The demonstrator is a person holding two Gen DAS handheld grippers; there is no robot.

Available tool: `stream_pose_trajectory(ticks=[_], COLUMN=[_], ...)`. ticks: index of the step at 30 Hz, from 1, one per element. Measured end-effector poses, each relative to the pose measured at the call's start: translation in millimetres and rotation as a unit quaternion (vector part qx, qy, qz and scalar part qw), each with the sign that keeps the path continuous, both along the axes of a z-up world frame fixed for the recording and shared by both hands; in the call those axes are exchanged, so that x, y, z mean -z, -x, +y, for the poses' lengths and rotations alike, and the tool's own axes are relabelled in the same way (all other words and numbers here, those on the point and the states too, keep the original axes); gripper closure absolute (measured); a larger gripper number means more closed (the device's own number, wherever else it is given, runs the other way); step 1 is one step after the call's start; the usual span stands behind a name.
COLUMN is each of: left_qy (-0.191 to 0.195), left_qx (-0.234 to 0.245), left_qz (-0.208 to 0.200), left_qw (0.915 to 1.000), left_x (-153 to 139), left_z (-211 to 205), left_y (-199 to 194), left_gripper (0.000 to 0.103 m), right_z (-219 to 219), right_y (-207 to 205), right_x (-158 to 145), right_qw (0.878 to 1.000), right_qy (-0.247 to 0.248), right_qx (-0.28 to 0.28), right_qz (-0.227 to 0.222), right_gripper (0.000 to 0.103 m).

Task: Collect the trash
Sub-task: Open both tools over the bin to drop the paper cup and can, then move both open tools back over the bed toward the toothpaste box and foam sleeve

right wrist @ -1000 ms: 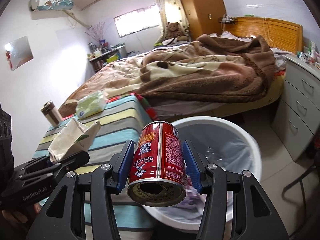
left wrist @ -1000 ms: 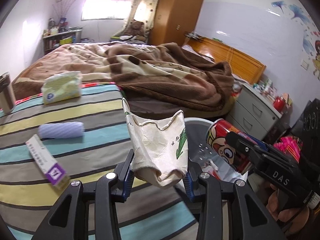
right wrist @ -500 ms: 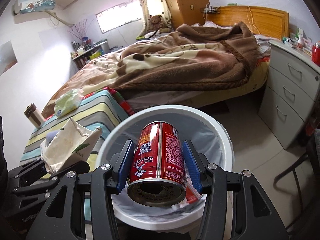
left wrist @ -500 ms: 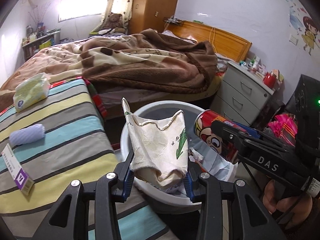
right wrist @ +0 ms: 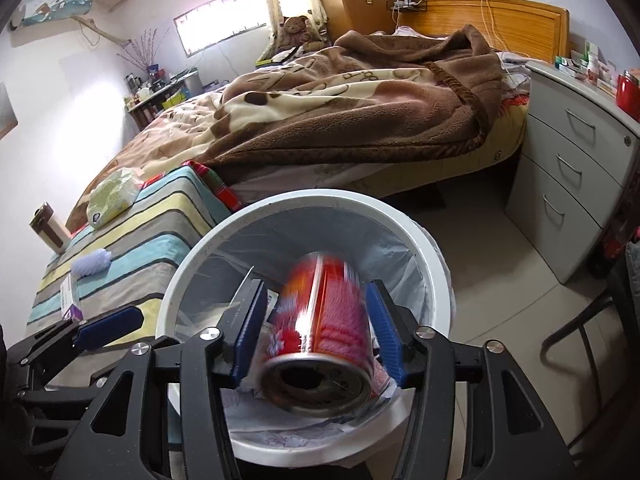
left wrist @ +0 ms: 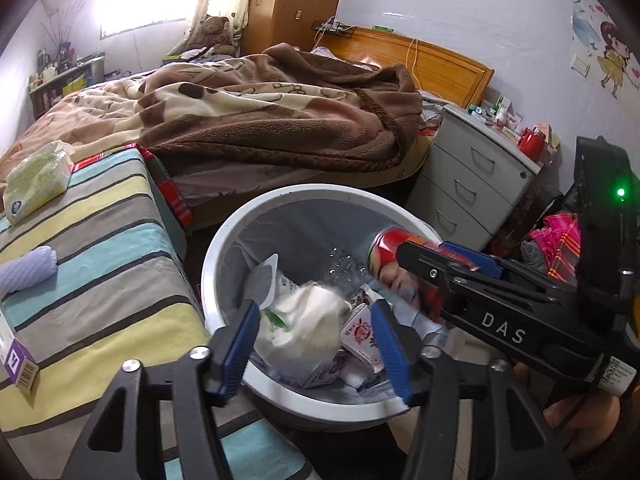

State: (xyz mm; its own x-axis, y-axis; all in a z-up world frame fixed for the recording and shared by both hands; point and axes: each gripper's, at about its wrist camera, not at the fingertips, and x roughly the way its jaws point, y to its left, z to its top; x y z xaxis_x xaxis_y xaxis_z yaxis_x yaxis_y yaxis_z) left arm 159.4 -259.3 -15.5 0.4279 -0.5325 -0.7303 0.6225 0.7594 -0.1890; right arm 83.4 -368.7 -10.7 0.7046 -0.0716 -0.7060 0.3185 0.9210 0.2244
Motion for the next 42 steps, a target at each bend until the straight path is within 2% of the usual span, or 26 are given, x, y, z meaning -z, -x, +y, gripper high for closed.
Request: stream_pose_trajectory(ticks=[2,24,31,36,42], left_qy=[-0.001,0.014,0.007,-0.001,0.000], left_qx=[-0.004,-0.067,-0.110,-0.148,-0.189], left_qz=[0.001,-0.020,-0.032,-0.041,-0.032], left_qw=[1.0000,0.9974,0.9934,0.9881,0.9815], left_x=[0.0,-18.1,-21.9,-22.2,-20.8], left_z=[2.1,63.6,95.6,123.1,155.2], left_y=[-0.8,-1.7,-6.6,-10.8,-21.3], left_gripper=[0.044,0.041,0.041,0.034,0.034], right_z=[0.5,28.2,49.9,65.2,84.7], right_y=[0.5,-6.8,-17.4,-28.4,-43.0], right_x=[-2.1,-11.4,-15.5,-16.5,-18.9], right_qw=[1.000,0.999,0.996,0.994,0.990], right_qy=[0.001,0.008,0.010,0.015,0.023], right_qx=[0.002,-0.038,-0.072,-0.096,-0.127], right_qz=[-0.003,-0.034,-0.052,-0.057,-0.064], right_gripper=[0.035,0.035,0.032,0.030,0.029])
